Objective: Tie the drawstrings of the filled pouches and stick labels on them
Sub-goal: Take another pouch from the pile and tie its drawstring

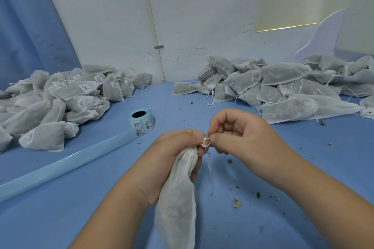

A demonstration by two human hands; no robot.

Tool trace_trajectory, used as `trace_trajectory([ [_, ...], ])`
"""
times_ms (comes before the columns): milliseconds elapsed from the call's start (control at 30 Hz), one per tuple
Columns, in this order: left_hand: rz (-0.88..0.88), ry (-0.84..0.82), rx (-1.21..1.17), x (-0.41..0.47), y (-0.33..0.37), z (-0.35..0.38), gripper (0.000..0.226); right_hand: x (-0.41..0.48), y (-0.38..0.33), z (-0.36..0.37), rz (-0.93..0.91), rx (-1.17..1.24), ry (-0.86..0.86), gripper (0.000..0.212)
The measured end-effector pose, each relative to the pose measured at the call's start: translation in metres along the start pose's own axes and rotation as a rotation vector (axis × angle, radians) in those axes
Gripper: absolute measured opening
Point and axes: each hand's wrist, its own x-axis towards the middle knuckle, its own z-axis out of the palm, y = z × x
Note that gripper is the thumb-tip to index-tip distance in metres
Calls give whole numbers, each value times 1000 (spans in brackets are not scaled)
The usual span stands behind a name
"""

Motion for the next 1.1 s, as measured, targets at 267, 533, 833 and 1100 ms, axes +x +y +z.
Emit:
trace_trajectory([
  [267,-1,50,35,0,0,1,24,0,4,4,-42,-74,52,17],
  [533,23,139,140,-6,1,6,21,1,7,2,-115,-46,140,24],
  [833,111,313,259,-7,3,10,19,3,10,1,-42,28,101,23],
  [1100,151,358,229,-6,3,10,17,4,9,1,12,97,53,17],
])
